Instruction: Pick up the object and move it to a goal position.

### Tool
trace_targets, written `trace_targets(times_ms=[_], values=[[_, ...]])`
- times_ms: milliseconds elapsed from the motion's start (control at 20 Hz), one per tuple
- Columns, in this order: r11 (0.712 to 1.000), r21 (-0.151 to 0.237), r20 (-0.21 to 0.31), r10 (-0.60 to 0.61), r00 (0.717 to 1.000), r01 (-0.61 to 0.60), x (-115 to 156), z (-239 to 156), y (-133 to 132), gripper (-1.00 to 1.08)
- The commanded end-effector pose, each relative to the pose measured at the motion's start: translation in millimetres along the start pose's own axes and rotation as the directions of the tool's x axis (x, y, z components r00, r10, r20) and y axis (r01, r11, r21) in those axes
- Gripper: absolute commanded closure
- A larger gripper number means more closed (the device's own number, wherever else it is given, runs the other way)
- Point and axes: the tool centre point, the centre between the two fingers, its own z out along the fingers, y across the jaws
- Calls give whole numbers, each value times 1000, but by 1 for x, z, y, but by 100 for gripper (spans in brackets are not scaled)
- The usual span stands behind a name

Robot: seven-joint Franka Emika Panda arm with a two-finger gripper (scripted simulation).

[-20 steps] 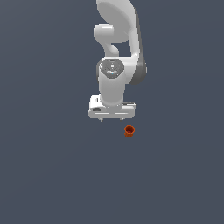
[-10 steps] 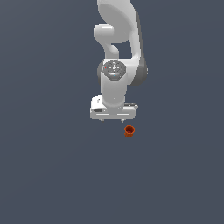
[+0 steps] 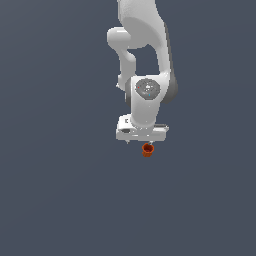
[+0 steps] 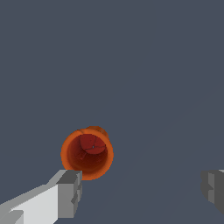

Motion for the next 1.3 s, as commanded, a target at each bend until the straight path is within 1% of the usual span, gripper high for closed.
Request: trace_targets(times_ms=[0, 200, 450, 800, 1250], values=[[1000, 3, -11, 18, 1000, -18, 0, 9, -16, -92], [999, 8, -24, 39, 999, -39, 0, 20, -34, -92], [999, 12, -32, 53, 998, -53, 0, 26, -46, -92], [999, 12, -31, 51, 998, -50, -1, 32, -46, -92], [999, 12, -32, 53, 998, -53, 0, 73, -47, -92]])
